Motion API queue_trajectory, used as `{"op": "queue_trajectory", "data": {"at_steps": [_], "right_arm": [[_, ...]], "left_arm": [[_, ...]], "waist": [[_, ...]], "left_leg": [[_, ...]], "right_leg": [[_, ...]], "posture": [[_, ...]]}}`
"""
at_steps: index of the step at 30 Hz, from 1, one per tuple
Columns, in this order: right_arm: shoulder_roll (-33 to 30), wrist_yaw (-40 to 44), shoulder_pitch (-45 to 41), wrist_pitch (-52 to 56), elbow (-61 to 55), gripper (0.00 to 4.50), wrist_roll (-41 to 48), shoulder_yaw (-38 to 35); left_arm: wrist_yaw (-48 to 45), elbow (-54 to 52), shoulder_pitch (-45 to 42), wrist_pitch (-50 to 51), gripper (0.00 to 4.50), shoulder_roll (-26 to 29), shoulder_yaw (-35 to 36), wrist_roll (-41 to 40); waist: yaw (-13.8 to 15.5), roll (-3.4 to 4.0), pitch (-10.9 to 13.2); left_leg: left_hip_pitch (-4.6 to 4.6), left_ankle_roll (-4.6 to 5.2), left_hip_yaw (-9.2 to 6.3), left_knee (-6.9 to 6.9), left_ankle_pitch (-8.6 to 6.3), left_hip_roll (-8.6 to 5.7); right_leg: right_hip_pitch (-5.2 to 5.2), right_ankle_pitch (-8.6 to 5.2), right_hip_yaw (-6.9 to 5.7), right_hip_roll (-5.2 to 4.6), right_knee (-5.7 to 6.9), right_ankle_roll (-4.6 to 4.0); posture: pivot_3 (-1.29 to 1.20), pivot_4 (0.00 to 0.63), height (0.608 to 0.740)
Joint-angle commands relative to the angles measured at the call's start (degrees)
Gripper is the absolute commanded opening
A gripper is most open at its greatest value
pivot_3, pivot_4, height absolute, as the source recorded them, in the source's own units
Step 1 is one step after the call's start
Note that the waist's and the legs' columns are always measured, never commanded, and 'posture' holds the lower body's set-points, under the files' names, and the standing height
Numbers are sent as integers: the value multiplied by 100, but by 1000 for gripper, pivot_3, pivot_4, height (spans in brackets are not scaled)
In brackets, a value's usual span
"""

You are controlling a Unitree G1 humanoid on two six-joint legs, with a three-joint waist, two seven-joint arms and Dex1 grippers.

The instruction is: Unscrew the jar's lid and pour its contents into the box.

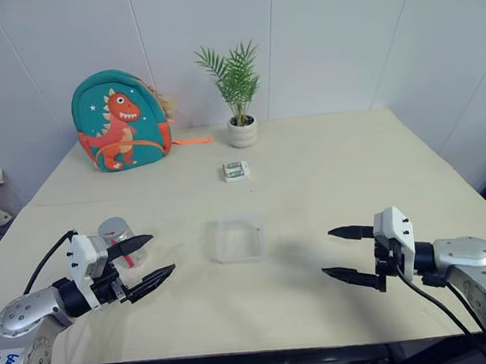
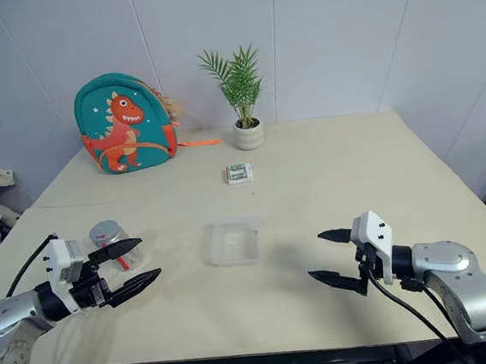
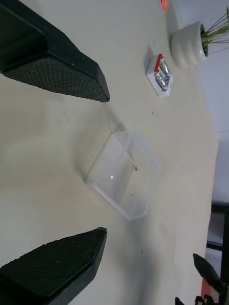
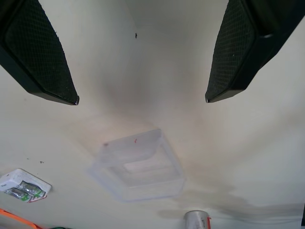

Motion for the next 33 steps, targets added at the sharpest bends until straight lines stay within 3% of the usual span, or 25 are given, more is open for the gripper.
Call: {"op": "queue_trajectory", "data": {"at_steps": [1, 8, 14, 16, 22, 33], "right_arm": [[-31, 71, -202, -107, -39, 4480, 79, -21], [348, 303, -905, -326, 554, 4480, -36, 505], [754, 412, -1348, -359, 807, 4480, -11, 772], [900, 450, -1552, -338, 831, 4480, 9, 873], [1382, 434, -2203, -470, 1200, 4480, -78, 1063], [1688, 200, -2507, -1, 481, 4480, 154, 1126]], "left_arm": [[136, -294, 114, -161, 4500, -13, 138, 90], [885, -1119, 948, -59, 4500, -461, 623, -71], [1981, -1731, 1862, -209, 4500, -1390, 1269, 51], [2755, -1748, 2063, -122, 4500, -1815, 1525, 238], [3874, -1045, 1436, -382, 4500, -2181, 1554, 831], [3796, 213, 219, -763, 4500, -2104, 737, 1290]], "waist": [[-3, 0, 0], [6, 0, 0], [14, -1, 0], [19, -1, 0], [48, -1, 0], [135, -3, -2]], "left_leg": [[1, -1, 0, 0, 0, 0], [4, -1, 3, 3, 0, 1], [5, 0, 4, 10, 0, 1], [5, 0, 3, 14, 0, 0], [6, -2, -4, 53, 6, -1], [-8, -1, -5, 81, 3, -2]], "right_leg": [[0, 0, 0, 0, 2, 0], [0, -1, 5, -1, 9, -1], [1, 0, 7, -2, 13, 0], [2, 0, 6, -2, 17, 0], [11, 0, 2, 3, 36, -4], [7, 20, 3, 2, 40, 0]], "posture": [[0, 150, 740], [0, 150, 740], [0, 150, 740], [0, 150, 740], [0, 150, 740], [0, 150, 740]]}}
